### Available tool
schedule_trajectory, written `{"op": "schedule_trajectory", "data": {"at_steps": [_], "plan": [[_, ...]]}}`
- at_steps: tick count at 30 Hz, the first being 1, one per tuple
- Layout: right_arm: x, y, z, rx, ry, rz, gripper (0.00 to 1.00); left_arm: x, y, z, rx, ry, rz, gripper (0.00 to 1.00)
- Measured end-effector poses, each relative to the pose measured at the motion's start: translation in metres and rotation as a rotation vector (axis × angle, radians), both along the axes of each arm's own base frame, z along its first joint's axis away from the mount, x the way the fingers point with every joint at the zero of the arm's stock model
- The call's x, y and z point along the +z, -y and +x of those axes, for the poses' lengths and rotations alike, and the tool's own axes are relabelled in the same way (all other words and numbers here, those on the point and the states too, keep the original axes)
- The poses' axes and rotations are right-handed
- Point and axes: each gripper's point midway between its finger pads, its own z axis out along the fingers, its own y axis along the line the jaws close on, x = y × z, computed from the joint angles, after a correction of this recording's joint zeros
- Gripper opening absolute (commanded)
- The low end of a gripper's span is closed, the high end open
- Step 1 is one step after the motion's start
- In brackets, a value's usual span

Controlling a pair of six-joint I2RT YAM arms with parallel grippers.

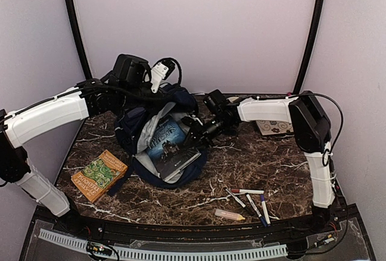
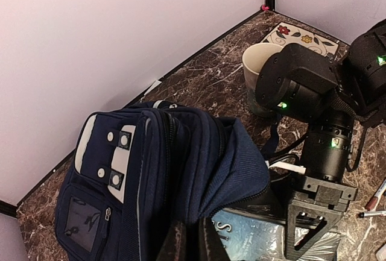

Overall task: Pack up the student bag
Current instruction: Place the book in the largest pocket of the bag.

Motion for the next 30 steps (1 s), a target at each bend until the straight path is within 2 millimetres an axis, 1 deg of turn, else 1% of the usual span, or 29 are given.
{"op": "schedule_trajectory", "data": {"at_steps": [7,11,16,17,19,23,27,30], "plan": [[-0.015,-0.016,0.014,-0.032,-0.041,-0.015,0.0,0.002,0.001,-0.004,-0.019,-0.009,-0.013,0.0],[-0.022,-0.023,0.025,-0.048,-0.021,-0.022,0.0,0.003,0.0,-0.007,-0.025,-0.012,-0.014,0.0],[-0.026,-0.028,0.034,-0.056,0.021,-0.025,0.01,-0.001,0.001,-0.01,-0.041,-0.025,-0.016,0.0],[-0.028,-0.028,0.035,-0.056,0.029,-0.027,0.05,-0.002,0.001,-0.011,-0.045,-0.029,-0.017,0.0],[-0.031,-0.027,0.036,-0.053,0.047,-0.031,0.18,-0.004,0.002,-0.013,-0.053,-0.037,-0.02,0.0],[-0.037,-0.025,0.037,-0.047,0.095,-0.05,0.4,-0.006,-0.002,-0.018,-0.057,-0.042,-0.023,0.0],[-0.048,-0.023,0.037,-0.039,0.193,-0.111,0.52,-0.004,-0.008,-0.024,-0.056,-0.041,-0.035,0.0],[-0.052,-0.019,0.036,-0.033,0.285,-0.172,0.56,-0.004,-0.011,-0.028,-0.05,-0.048,-0.054,0.0]]}}
